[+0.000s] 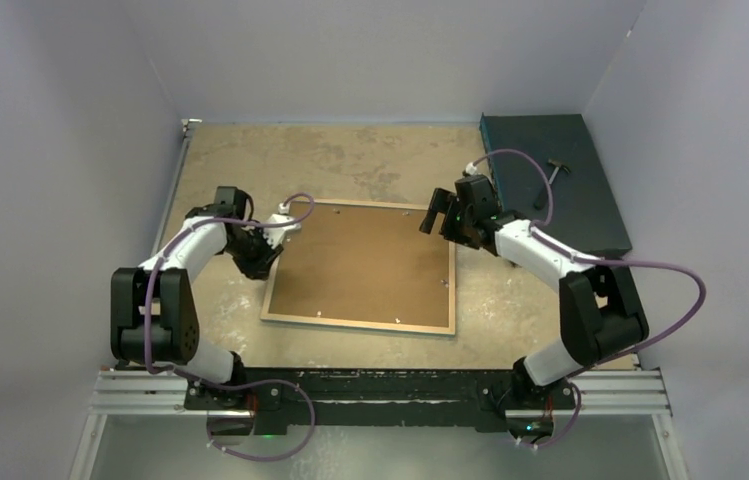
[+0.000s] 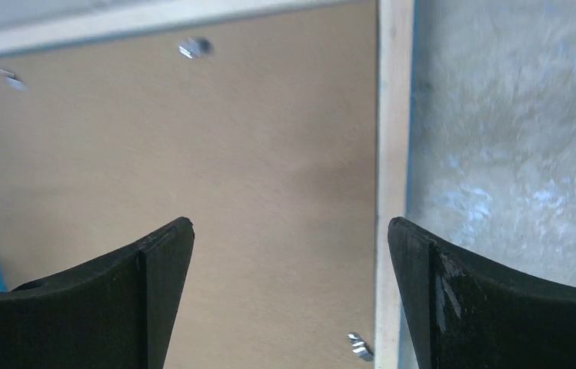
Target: Put the photo into the frame
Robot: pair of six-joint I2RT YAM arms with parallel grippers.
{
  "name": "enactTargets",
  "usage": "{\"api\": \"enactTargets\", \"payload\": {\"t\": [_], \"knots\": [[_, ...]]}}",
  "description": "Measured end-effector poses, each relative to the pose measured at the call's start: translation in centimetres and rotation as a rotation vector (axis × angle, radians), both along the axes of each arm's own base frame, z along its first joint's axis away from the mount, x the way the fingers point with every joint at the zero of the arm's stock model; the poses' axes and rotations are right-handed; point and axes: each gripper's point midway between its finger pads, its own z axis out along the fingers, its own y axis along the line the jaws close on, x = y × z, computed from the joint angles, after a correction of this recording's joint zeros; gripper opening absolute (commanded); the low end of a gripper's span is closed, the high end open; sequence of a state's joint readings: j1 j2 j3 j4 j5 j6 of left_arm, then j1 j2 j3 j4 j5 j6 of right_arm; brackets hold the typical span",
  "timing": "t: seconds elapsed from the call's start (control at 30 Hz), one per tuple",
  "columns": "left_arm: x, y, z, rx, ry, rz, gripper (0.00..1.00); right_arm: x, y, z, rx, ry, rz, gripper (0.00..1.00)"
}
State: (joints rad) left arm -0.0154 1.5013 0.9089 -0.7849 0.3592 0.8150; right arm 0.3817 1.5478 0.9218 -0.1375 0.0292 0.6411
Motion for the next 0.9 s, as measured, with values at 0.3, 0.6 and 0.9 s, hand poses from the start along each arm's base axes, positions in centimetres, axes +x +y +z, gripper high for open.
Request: {"api": "enactTargets", "payload": {"t": [0.3,0.6,0.9], "knots": [[7.1,0.6,3.8,-0.111,-0.124,0.247,0.39,3.3,5.1,9.3,0.121,-0.27,0.073,0.99],[8.1,-0.2,-0.1,-0.196,0.027,0.396,0.27,5.0,9.9,8.7,0.391,-0.214,0.126,0.97],[8.5,-0.8,-0.6,-0.272,0.077,0.418,0.2,1.3,26.7,10.6,0.452,-0.261,0.434,0.8]]}}
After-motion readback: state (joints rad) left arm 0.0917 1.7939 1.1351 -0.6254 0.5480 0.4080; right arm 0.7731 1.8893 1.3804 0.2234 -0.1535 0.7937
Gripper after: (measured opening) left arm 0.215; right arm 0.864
